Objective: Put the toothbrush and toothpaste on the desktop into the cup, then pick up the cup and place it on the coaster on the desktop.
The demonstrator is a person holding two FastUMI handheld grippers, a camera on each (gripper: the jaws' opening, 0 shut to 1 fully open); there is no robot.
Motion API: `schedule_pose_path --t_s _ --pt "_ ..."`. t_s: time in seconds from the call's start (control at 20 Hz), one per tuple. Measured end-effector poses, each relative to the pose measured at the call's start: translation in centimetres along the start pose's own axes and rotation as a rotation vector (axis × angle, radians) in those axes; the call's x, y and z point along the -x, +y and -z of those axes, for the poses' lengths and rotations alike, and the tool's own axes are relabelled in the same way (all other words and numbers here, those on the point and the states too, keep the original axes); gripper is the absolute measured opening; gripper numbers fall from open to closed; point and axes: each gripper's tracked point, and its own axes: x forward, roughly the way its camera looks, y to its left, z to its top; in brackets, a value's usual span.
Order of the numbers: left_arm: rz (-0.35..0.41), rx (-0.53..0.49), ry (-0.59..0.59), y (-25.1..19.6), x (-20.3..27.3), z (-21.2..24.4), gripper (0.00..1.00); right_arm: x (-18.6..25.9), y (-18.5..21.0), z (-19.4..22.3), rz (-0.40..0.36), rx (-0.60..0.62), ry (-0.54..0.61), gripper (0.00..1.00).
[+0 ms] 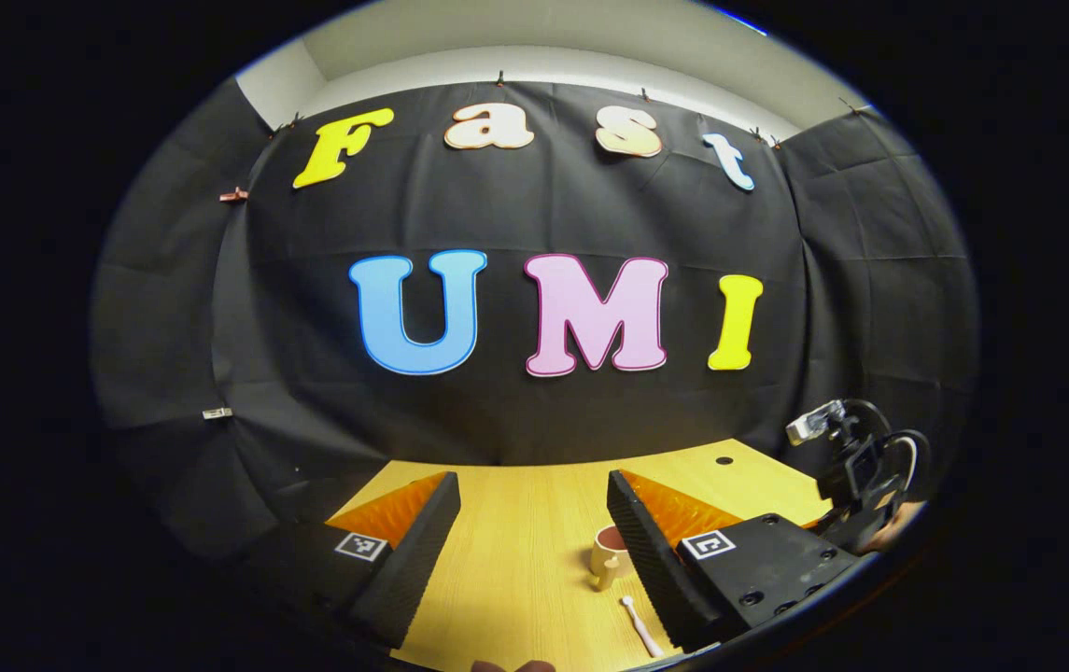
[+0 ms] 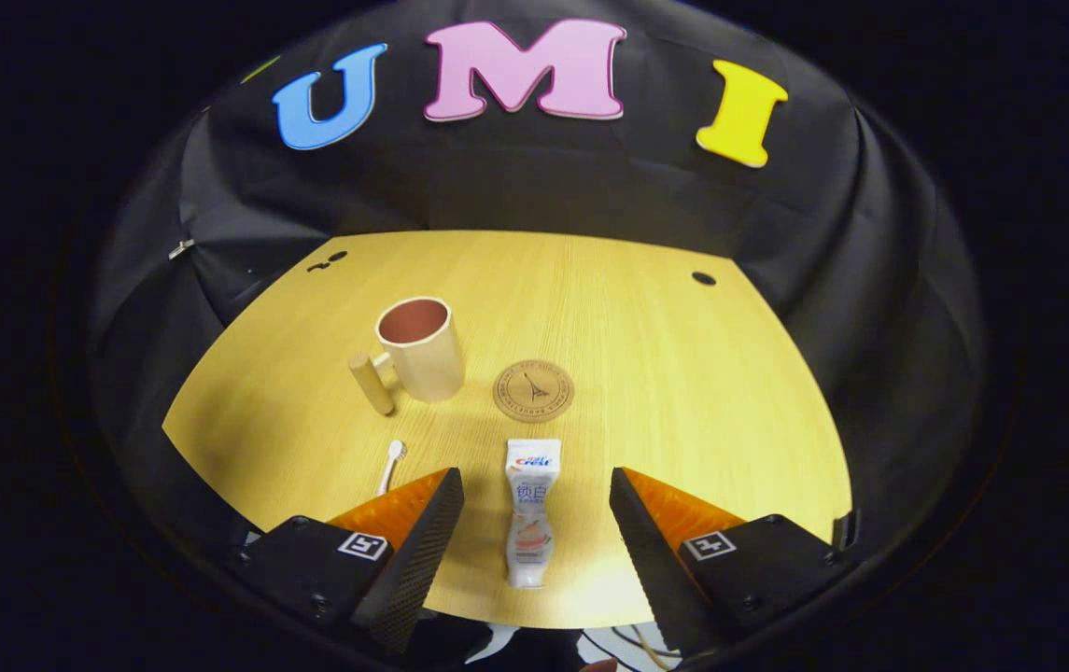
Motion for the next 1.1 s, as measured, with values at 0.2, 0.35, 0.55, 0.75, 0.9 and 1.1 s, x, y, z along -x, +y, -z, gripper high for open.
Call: schedule_pose_path --t_s 0.2,0.35,0.55,0.75,0.9,1.1 --pt "0.0 0.01 0.035 0.5 0.0 1.7 0.98 -3.8 0.2 2.8 0.013 -0.032 0.139 0.98" --pt "0.001 0.023 0.075 0.7 -0.3 3.6 0.99 -5.9 -0.2 3.8 0.035 0.004 0.194 0.83" --pt "0.021 0.039 0.175 -0.5 -1.0 7.3 0.98 -7.9 -0.3 5.8 0.045 0.026 0.289 0.77" --pt "0.032 0.043 0.337 -2.8 -1.5 12.4 0.99 -8.5 0.0 5.7 0.016 -0.024 0.297 0.51" --pt "0.037 0.038 0.43 -4.9 -1.8 15.2 0.99 -8.6 -0.8 5.5 0.008 -0.039 0.279 0.36" --pt "0.06 0.025 0.533 -7.6 -2.9 18.7 1.0 -8.1 -0.8 5.5 -0.097 -0.031 0.26 0.31"
